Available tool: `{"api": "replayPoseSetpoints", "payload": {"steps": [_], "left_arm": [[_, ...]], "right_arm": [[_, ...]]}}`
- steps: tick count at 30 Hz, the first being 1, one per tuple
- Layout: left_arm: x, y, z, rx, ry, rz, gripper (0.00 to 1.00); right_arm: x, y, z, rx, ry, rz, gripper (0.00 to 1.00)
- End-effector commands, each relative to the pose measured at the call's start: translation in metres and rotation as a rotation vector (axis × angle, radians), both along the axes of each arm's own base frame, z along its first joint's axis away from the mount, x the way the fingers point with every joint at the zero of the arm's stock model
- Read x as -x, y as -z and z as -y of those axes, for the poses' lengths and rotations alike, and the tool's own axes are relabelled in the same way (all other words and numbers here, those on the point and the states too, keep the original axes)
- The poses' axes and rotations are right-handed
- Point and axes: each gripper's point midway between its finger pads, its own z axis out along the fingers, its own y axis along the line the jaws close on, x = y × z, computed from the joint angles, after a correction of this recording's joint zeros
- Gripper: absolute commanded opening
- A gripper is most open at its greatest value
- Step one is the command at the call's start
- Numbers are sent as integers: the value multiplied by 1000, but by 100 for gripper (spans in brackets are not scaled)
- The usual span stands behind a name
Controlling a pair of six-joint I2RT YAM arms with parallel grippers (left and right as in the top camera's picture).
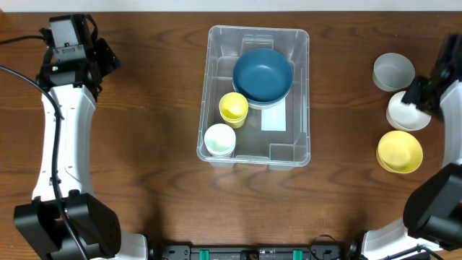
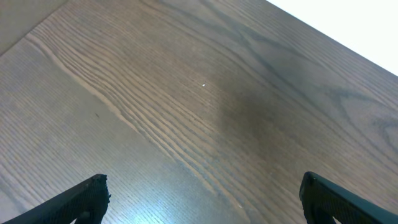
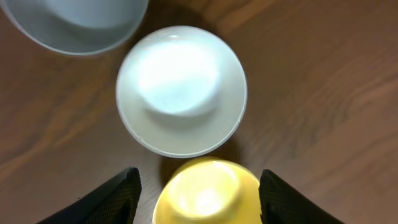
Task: Pack container
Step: 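Move the right gripper over the white bowl on the right, then grasp the white bowl rim with the right gripper and lift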
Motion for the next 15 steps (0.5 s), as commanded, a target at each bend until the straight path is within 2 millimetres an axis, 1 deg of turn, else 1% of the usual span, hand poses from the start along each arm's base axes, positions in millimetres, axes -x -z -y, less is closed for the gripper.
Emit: {"api": "replayPoseSetpoints", "payload": {"steps": [1, 4, 7, 10, 15], "left_arm": [[2, -11, -3, -14, -10, 20, 98], [2, -11, -3, -14, -9, 21, 98], [2, -11, -3, -14, -10, 20, 98], [2, -11, -3, -14, -10, 20, 98], [2, -11, -3, -14, -10, 21, 98]], "right_arm": [[8, 29, -4, 12, -117, -59, 61], [2, 51, -14, 0, -244, -43, 61], [-1, 68, -21, -11, -316, -19, 63], [-1, 78, -22, -1, -341, -9, 63], [-6, 93, -27, 20, -432, 26, 62]]}}
